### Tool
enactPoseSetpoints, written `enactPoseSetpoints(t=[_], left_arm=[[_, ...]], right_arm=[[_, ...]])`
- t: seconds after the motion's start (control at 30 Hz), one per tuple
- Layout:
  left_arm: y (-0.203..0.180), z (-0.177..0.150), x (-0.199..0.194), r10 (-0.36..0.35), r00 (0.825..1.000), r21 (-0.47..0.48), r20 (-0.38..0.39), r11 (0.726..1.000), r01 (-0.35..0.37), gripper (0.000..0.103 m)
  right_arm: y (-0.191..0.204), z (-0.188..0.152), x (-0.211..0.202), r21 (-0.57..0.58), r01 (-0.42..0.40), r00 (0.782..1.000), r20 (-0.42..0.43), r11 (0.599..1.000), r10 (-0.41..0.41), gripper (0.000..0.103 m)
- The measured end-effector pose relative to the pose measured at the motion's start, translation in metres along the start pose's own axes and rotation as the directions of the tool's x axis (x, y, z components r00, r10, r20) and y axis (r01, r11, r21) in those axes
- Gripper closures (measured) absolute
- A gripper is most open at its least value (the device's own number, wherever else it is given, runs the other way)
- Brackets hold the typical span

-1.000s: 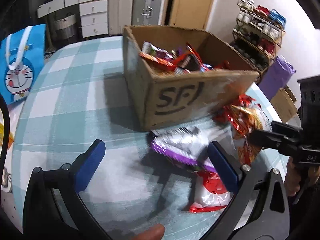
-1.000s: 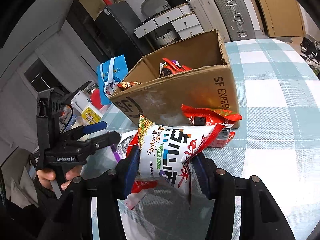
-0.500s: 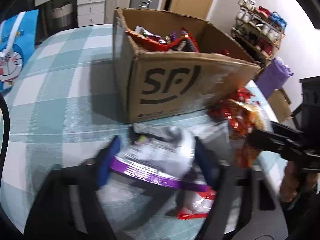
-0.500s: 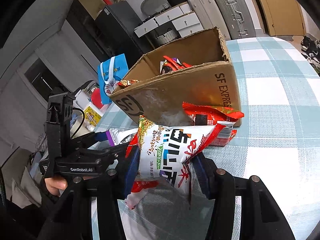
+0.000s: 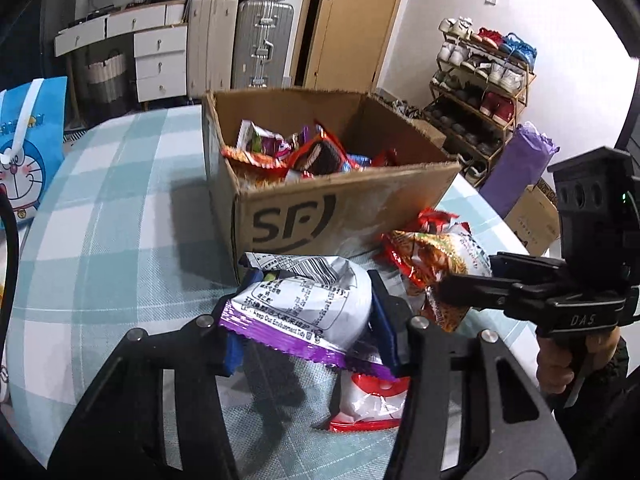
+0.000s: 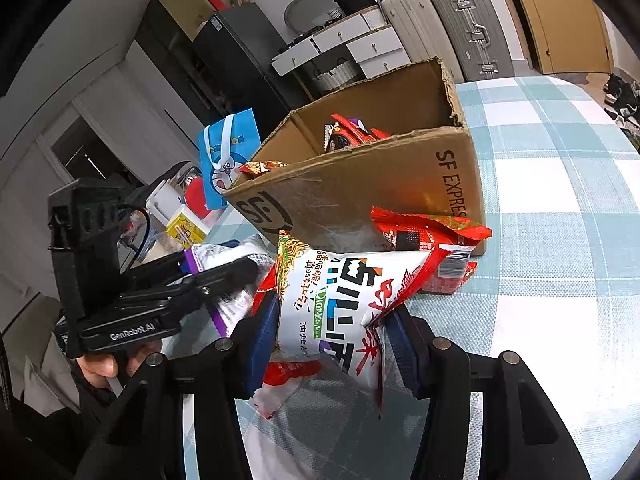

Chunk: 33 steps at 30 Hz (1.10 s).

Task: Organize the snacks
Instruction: 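Carry the noodle bag and silver-purple bag up over the cardboard box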

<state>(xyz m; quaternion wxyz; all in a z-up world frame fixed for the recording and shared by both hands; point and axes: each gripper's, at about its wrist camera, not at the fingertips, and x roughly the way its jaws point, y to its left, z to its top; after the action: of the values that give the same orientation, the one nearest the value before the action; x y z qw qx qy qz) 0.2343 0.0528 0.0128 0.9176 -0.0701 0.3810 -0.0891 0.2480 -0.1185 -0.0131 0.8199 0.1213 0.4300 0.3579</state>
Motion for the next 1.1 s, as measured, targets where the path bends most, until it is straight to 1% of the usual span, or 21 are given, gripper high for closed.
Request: enactPoseSetpoints(t=[0.3,0.4,0.6,0.73,0.83,1.1], left_arm=[[-0.001,0.008,-0.037,-0.015,0.995,-0.021,0.097,1.000,0.018,0.055],[-0.003,0.010,-0.049,-0.006,0.991,-0.026,0.131,1.000,0.010,0.055],[-0.005,0.014,-0.065,0.007,0.986,-0.035,0.166,0.999,-0.001,0.055],[-0.006,0.022,-0.071,0.017,0.982,-0.043,0.187,0.999,-0.009,0.055],[-0.007,0.031,-0.075,0.031,0.979,-0.051,0.203,0.999,-0.021,0.055],[-0.012,0.063,-0.078,0.054,0.968,-0.052,0.245,0.998,-0.042,0.054]], right_arm=[[0.006,0.001,-0.019,-0.029,-0.014,0.998,0.054,0.999,0.015,0.050],[0.008,0.002,-0.028,-0.035,-0.012,0.997,0.078,0.999,0.015,0.050],[0.010,0.007,-0.043,-0.034,0.000,0.994,0.110,0.999,0.004,0.050],[0.010,0.012,-0.058,-0.034,0.034,0.988,0.149,0.999,-0.029,0.050],[0.009,0.021,-0.067,-0.028,0.076,0.981,0.182,0.997,-0.070,0.050],[0.019,0.057,-0.075,-0.058,0.173,0.962,0.224,0.983,-0.156,0.050]])
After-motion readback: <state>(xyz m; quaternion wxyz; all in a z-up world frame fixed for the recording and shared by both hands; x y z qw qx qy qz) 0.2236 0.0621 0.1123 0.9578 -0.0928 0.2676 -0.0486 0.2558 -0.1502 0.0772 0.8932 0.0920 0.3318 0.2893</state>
